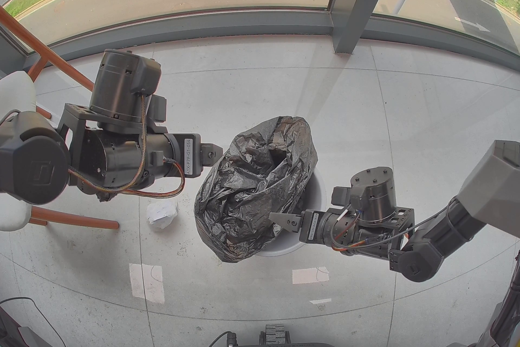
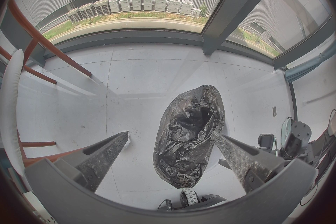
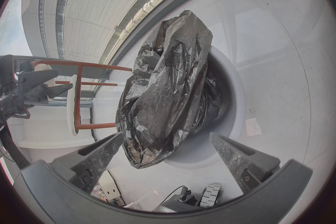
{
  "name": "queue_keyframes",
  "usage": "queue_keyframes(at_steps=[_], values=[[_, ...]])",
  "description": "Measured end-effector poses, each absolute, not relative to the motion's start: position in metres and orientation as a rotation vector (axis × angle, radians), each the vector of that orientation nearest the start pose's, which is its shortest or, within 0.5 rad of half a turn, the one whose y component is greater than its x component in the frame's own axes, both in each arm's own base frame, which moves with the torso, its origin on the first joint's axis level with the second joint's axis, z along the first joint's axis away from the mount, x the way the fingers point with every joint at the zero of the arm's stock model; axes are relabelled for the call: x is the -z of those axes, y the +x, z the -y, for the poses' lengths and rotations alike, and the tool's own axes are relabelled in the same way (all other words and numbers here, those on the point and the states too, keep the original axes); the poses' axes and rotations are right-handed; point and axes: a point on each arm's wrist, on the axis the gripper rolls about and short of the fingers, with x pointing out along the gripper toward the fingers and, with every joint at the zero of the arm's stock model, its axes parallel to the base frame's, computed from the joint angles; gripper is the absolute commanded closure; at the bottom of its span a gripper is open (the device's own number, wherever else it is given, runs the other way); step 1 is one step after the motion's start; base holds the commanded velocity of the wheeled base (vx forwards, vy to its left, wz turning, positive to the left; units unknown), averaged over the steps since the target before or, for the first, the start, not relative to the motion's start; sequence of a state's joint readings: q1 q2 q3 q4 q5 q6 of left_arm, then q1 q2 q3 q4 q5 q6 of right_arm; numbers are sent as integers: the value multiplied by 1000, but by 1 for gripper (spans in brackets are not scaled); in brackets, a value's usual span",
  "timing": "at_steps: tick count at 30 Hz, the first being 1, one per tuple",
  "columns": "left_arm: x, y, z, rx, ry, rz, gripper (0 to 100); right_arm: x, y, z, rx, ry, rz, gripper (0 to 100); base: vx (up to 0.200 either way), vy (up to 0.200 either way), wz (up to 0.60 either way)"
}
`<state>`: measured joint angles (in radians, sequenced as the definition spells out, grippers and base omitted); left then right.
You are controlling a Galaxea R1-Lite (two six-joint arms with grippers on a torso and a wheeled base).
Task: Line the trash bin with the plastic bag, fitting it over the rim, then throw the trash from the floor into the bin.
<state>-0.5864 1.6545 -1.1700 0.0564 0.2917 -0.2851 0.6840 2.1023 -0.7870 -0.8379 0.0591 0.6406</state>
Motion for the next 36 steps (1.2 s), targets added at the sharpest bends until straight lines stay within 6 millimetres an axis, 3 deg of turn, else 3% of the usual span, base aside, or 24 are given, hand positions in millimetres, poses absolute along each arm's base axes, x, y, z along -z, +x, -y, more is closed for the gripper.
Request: queue_keyframes(at_steps=[18,19,28,36], values=[[-235,259,158,206,-61,-503,0,-47,329,-258,-485,526,-593,0,0,0,0],[-235,259,158,204,-61,-503,0,-46,331,-258,-480,529,-589,100,0,0,0],[-234,260,155,194,-60,-506,0,-49,344,-255,-453,544,-554,100,0,0,0],[-234,260,154,195,-49,-506,0,-64,331,-239,-462,478,-545,100,0,0,0]])
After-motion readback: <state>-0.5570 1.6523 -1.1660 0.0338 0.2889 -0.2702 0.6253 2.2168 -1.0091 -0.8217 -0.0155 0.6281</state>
